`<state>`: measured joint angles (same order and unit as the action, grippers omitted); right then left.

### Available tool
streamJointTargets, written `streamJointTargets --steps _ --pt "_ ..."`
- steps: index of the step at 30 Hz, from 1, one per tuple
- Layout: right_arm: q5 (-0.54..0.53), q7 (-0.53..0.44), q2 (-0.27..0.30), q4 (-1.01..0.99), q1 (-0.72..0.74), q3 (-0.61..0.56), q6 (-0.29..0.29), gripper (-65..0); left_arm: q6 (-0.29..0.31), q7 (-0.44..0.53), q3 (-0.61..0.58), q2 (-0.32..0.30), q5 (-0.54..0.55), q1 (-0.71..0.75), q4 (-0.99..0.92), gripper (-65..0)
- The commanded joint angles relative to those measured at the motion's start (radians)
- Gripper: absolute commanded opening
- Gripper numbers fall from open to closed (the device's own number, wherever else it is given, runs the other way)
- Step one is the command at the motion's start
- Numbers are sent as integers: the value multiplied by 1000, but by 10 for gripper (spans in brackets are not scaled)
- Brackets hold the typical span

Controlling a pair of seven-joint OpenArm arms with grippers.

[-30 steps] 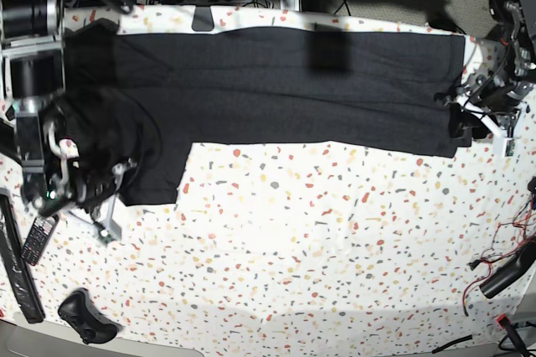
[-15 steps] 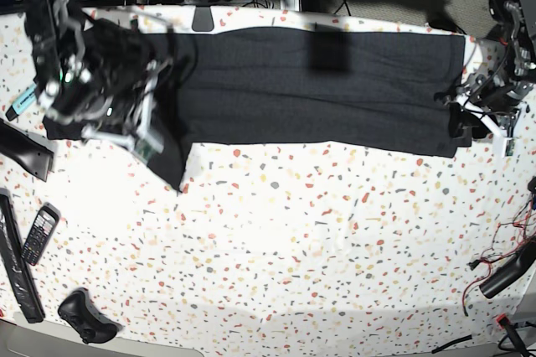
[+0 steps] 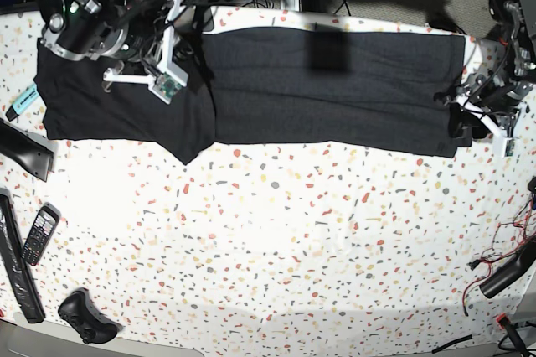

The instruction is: Fold the T-shirt properly

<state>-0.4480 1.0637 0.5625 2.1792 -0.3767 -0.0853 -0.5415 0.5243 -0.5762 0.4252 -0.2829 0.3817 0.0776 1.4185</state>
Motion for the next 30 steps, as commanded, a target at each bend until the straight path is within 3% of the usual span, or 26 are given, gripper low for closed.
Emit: streamJointTargets --steps 1,12,16,23,30 --pt "-14 -17 11 21 -4 6 -2 -650 0 22 6 -16 12 -11 19 -373" --pt "-62 -19 11 21 -6 6 -6 -650 0 22 6 -17 12 -11 19 -373" --pt "-61 -26 11 21 -6 6 -5 -512 0 10 6 -17 12 -11 19 -373" --pt "-61 -47 11 21 -1 7 -5 -500 0 -113 6 -18 14 -11 19 -373" --pt "-57 -51 11 21 0 7 -5 -500 1 -209 21 -60 203 -5 8 -373"
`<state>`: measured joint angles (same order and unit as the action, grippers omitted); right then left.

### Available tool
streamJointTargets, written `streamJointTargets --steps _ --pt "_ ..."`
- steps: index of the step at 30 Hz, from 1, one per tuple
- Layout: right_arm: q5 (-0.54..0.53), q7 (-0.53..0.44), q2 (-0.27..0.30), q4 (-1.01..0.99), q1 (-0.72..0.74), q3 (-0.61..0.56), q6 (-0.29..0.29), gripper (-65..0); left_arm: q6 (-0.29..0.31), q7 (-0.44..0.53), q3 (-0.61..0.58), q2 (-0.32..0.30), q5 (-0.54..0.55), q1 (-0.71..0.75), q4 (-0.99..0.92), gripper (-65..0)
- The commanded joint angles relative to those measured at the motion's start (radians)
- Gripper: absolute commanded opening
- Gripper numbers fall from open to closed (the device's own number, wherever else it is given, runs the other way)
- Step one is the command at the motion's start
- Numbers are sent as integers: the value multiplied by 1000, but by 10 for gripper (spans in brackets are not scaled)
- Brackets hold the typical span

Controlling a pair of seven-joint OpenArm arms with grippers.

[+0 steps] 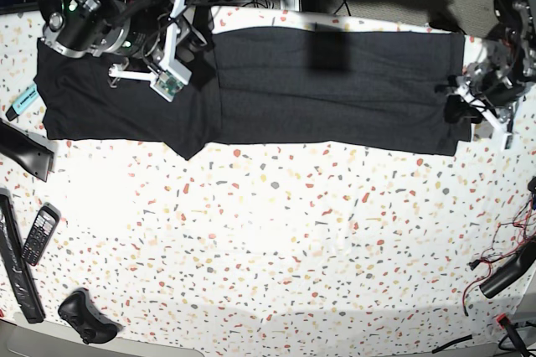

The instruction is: Fold the T-shirt properly

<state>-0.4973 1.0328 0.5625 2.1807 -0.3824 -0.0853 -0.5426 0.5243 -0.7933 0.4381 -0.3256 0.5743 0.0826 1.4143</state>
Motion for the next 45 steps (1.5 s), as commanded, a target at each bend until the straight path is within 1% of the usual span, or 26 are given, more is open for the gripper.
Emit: streamJointTargets --steps 1,6,8,10,11,14,17,18,22,25,28,31,33,34,36,37,42,45 --pt "-8 -20 11 19 5 7 -4 -500 1 -3 8 -30 39 -7 3 -373" --pt "-8 -20 11 19 5 7 -4 -500 6 -7 8 -102 176 6 -113 -373" --pt "-8 -23 11 19 5 7 -4 -500 50 -14 8 -125 260 6 -182 -373" --pt "-8 -24 11 19 5 7 -4 -500 103 -68 8 -140 364 0 -241 -373" --pt "-8 -26 11 19 5 7 -4 -500 130 -97 8 -143 414 -4 -266 -373" --pt "-8 -31 11 19 5 7 -4 -500 172 -152 8 -143 512 -11 -310 -373" --pt "-8 -31 11 19 5 7 -4 -500 174 -227 7 -135 562 -11 -316 -373" --pt "-8 -31 11 19 5 7 -4 -500 174 -236 7 -134 580 -11 -316 -373" --pt "-8 -35 11 19 5 7 -4 -500 174 -227 6 -116 578 -19 -316 -373" --pt "-8 -34 11 19 5 7 -4 -500 174 -199 6 -80 570 -25 -316 -373" --pt "-8 -33 11 19 5 7 -4 -500 174 -138 6 -46 504 -25 -316 -374" --pt "-8 -29 11 19 5 7 -4 -500 174 -133 6 -35 475 -24 -316 -378" --pt "-8 -29 11 19 5 7 -4 -500 174 -134 6 -38 473 -24 -316 -427" --pt "-8 -29 11 19 5 7 -4 -500 174 -134 6 -39 473 -24 -316 -476" --pt "-8 -29 11 19 5 7 -4 -500 174 -140 6 -40 473 -24 -316 -605" --pt "-8 -30 11 19 5 7 -4 -500 174 -143 6 -40 473 -24 -316 -650" --pt "-4 -31 11 19 5 7 -4 -500 174 -137 6 -43 473 -24 -316 -650" --pt "-4 -34 11 19 5 7 -4 -500 174 -60 7 -69 471 -25 -315 -650"
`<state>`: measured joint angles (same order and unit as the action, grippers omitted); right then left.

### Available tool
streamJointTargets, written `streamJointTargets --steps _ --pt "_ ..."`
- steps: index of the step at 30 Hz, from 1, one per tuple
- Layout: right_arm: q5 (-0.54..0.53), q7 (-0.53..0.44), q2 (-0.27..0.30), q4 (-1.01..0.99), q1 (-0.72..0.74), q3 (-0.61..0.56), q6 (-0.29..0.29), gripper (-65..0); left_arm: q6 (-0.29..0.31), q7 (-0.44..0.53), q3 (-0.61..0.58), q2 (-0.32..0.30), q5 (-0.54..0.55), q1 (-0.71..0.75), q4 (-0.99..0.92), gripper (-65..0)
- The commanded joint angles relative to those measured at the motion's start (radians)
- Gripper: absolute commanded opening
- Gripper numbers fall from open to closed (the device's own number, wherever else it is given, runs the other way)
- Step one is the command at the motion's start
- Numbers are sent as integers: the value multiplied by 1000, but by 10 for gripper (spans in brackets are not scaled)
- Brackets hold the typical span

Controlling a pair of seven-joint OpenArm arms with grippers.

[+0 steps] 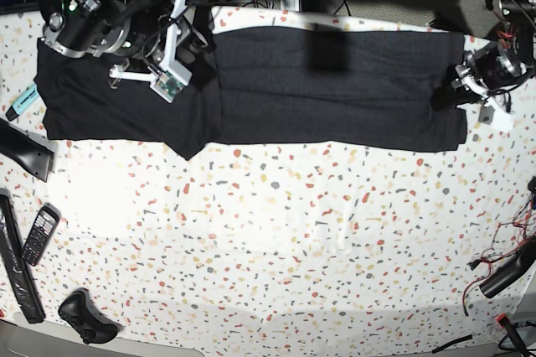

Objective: Fold the T-shirt properly
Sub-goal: 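Grasp the strip end near the left gripper with the left gripper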

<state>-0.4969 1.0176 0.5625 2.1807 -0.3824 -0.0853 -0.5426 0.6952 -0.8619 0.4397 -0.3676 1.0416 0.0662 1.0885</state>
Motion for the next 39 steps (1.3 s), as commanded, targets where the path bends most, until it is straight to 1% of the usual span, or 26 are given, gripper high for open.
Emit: streamJointTargets --steps 1,4,5,9,11,14,17,19,22,24,27,29,31,32,34,36,39 --pt "-5 -19 11 19 5 7 -4 -500 3 37 6 -40 -8 -12 11 -650" --pt "-5 -19 11 19 5 7 -4 -500 3 75 13 -80 -117 -43 11 -650" --pt "-5 -23 11 19 5 7 -4 -500 3 78 13 -94 -135 -55 11 -650" --pt "-5 -26 11 19 5 7 -4 -500 3 63 13 -137 -140 -95 17 -650" --pt "-5 -27 11 19 5 7 -4 -500 1 23 13 -141 -135 -100 49 -650" --pt "-4 -27 11 19 5 7 -4 -500 -55 -28 13 -128 -124 -81 154 -650" --pt "0 -26 11 19 5 7 -4 -500 -101 -40 13 -86 -125 -40 307 -650" --pt "19 -27 11 19 5 7 -4 -500 -122 -56 13 -41 -125 -10 414 -650" --pt "33 -26 11 19 5 7 -4 -500 -151 -93 11 55 -125 31 554 -650" --pt "33 -26 11 19 5 7 -3 -500 -154 -124 10 129 -125 46 626 -650" --pt "33 -26 11 19 5 7 -3 -500 -158 -187 10 240 -124 50 697 -650" --pt "33 -26 11 19 5 7 -3 -501 -158 -208 2 295 -124 50 721 -650" --pt "33 -26 11 19 5 7 -3 -500 -163 -209 -30 325 -125 51 722 -650" --pt "33 -26 11 19 5 7 -3 -500 -176 -209 -53 335 -126 51 722 -650" --pt "33 -26 11 19 5 7 -3 -500 -184 -207 -114 343 -129 53 722 -650" --pt "33 -26 11 19 5 7 -3 -500 -185 -198 -185 346 -170 53 722 -650" --pt "33 -26 11 19 5 7 -3 -500 -235 -154 -277 353 -237 53 722 -650"
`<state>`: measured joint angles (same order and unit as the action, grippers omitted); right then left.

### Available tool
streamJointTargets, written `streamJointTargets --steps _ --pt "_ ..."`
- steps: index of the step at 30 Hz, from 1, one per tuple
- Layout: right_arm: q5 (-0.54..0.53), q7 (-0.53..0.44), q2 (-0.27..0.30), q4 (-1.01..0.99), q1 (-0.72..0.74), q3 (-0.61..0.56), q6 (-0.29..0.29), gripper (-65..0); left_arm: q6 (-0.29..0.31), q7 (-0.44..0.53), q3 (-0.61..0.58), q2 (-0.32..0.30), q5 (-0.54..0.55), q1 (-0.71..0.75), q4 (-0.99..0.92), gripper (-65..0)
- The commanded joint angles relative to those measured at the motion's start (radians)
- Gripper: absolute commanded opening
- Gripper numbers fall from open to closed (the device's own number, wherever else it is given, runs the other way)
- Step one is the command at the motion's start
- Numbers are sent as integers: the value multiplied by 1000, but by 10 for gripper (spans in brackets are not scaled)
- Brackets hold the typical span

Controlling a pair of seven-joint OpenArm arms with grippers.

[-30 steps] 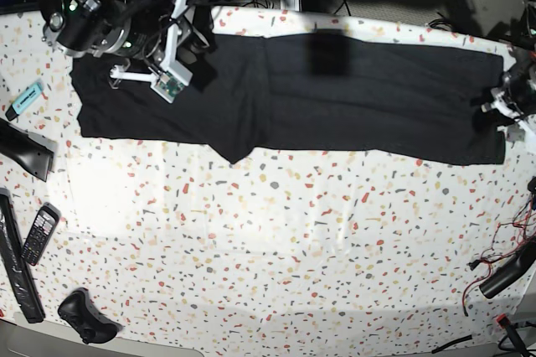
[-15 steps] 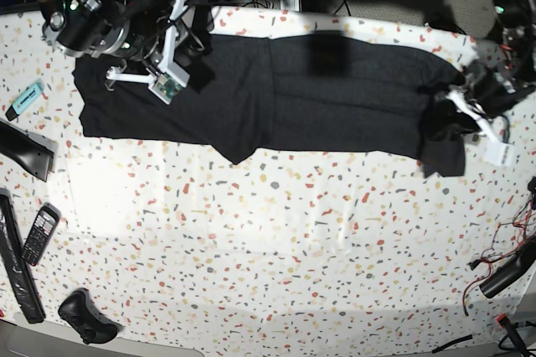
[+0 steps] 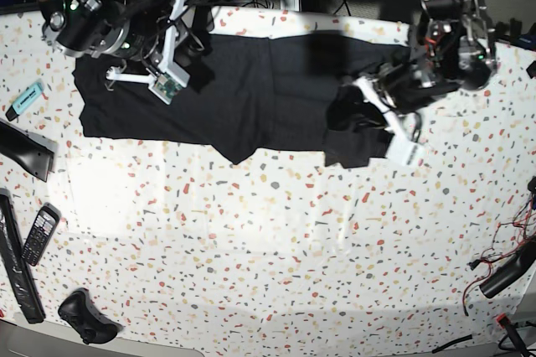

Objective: Fold the T-shirt properly
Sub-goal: 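Grasp the strip end near the left gripper with the left gripper, then fold the held end inward over the strip with the left gripper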

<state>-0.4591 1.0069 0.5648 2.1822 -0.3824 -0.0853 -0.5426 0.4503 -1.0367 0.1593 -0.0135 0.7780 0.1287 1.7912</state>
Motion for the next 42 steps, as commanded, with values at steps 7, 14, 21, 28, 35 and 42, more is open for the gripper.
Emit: streamJointTargets --steps 7,14,21,28,35,42 --pt "-5 -16 9 18 5 7 -3 -500 -43 108 -163 0 -123 -14 19 -650" --pt "-5 -16 8 18 5 7 -3 -500 -43 157 -292 0 -157 -19 19 -368" --pt "-5 -14 9 18 5 7 -3 -500 -31 137 -309 -2 -161 -72 40 -368" --pt "-6 -3 9 18 5 7 -3 -500 37 62 -175 -34 -188 -78 88 -369" --pt "-21 82 9 18 -15 7 -3 -501 36 152 -141 -137 -245 26 84 -369" --pt "-21 75 9 18 -54 7 -3 -501 35 253 -141 -136 -360 92 80 -369"
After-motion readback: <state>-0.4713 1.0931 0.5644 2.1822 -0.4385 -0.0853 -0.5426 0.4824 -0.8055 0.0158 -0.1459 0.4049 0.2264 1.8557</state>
